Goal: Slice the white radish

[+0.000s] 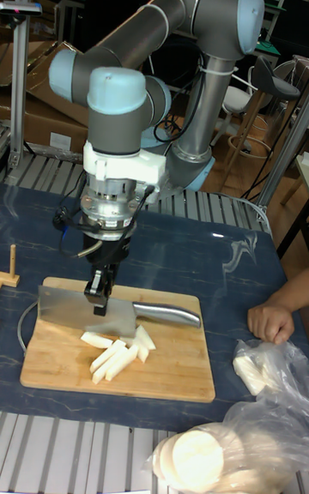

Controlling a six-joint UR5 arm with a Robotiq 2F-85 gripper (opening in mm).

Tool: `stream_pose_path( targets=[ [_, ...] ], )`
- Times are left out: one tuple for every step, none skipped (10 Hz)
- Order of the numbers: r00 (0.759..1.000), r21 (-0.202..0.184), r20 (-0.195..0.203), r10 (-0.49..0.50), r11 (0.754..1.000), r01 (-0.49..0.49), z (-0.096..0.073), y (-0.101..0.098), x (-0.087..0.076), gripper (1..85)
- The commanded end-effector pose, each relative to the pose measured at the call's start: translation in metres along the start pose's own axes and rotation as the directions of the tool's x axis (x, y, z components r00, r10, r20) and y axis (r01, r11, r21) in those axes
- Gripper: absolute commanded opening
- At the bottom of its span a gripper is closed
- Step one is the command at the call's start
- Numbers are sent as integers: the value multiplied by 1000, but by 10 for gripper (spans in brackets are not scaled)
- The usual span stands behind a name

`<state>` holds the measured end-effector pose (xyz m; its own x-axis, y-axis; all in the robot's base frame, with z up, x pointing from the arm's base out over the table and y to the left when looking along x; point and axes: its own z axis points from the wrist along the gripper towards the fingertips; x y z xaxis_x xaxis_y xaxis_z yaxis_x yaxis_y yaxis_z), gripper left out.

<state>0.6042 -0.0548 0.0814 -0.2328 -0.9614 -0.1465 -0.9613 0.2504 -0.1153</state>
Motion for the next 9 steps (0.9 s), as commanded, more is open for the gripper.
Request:
stream_pose_path(
  targets=[
    [995,-21,-52,85,996,-86,-24,11,3,10],
    [991,-30,-74,111,993,-114,-32,15,1,10],
    [986,-33,-89,139,989,-142,-41,19,-2,10],
    [981,-30,-111,162,986,-166,-48,20,-4,10],
    [974,-19,-129,184,982,-188,-54,17,-8,10],
    [960,-6,-138,246,969,-249,-58,16,-14,10],
    [918,20,-118,378,925,-378,-62,12,-27,10],
    [782,-2,-69,620,784,-621,-60,13,-48,10],
    [635,-45,-52,771,633,-772,-55,12,-62,10]
  ],
)
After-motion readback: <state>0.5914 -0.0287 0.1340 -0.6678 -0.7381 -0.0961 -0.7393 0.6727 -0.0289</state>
